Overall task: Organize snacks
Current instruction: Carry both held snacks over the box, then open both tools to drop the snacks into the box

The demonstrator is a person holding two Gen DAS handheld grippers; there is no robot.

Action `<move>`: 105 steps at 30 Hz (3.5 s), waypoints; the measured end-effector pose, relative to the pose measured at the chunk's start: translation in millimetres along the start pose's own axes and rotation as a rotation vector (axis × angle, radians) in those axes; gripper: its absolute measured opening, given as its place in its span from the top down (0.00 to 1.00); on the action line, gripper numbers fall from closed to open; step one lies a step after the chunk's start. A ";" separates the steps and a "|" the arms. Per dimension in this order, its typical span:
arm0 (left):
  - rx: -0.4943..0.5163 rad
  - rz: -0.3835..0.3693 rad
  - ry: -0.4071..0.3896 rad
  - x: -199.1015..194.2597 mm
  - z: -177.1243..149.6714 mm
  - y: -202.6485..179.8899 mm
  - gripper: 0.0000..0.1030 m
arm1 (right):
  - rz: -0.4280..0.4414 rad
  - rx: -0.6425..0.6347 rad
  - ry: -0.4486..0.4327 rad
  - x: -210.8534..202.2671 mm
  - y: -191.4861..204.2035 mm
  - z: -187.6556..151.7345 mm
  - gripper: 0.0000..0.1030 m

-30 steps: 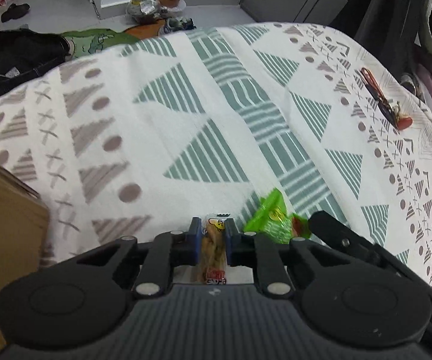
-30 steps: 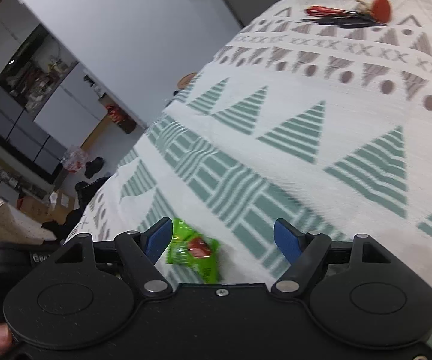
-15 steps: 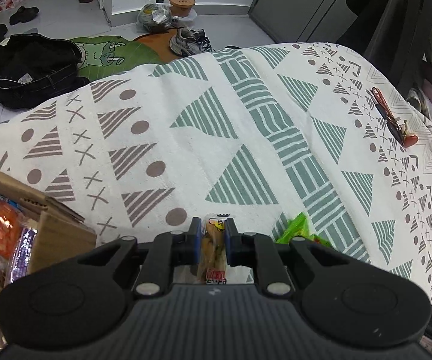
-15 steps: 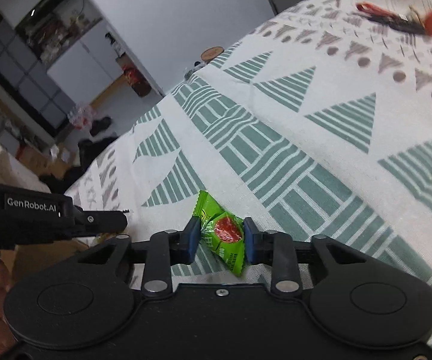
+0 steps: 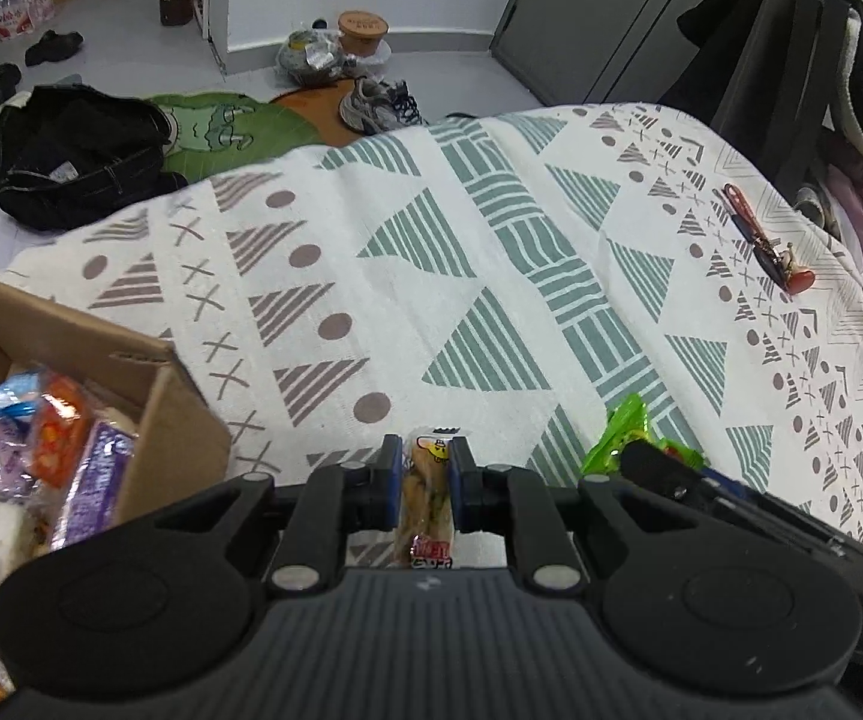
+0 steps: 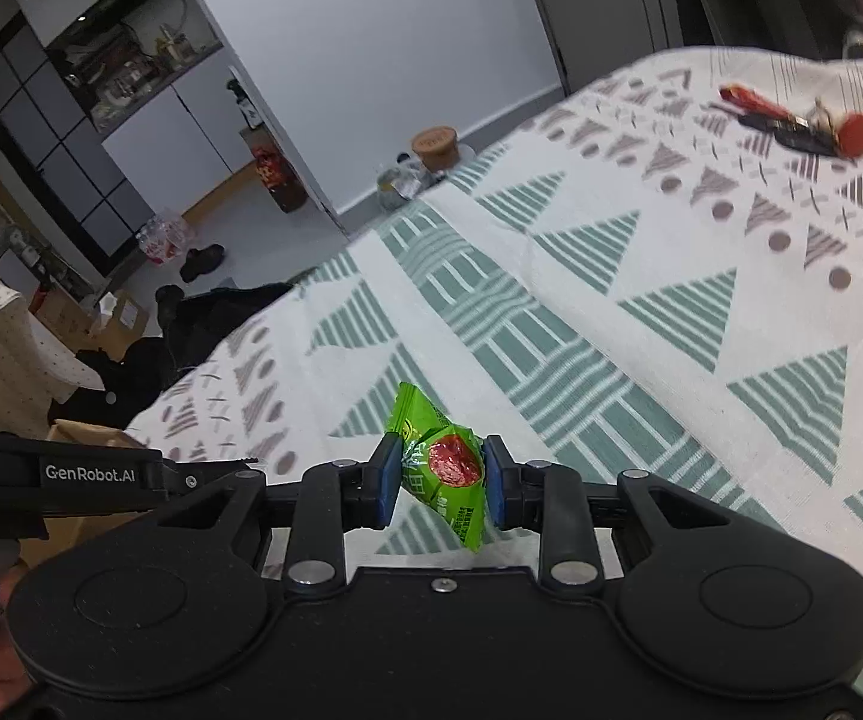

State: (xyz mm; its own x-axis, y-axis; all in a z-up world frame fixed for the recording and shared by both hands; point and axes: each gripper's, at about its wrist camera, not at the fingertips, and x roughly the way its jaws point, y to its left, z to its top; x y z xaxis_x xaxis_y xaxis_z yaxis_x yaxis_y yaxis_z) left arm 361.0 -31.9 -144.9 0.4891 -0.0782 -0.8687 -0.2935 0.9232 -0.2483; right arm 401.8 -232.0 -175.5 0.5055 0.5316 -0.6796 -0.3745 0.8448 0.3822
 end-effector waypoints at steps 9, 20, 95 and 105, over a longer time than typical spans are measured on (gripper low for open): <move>-0.008 -0.011 -0.076 -48.5 -9.2 5.6 0.86 | 0.021 -0.033 -0.045 -29.5 28.0 -2.3 0.73; -0.031 -0.015 -0.146 -101.7 -22.5 27.2 0.86 | 0.047 -0.049 -0.110 -68.3 70.8 -15.0 0.73; -0.152 0.065 -0.125 -145.2 -6.0 202.0 0.24 | 0.080 -0.103 -0.012 -39.1 201.8 -48.1 0.49; -0.089 0.069 -0.118 -164.9 -24.1 183.5 0.18 | 0.051 -0.091 -0.047 -72.2 191.7 -51.0 0.36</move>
State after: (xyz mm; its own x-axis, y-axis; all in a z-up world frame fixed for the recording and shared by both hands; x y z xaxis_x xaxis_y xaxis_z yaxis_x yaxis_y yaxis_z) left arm 206.7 141.3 -57.6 0.5571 0.0336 -0.8298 -0.3984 0.8875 -0.2315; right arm 253.9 -111.5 -85.2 0.5191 0.5774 -0.6301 -0.4684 0.8089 0.3554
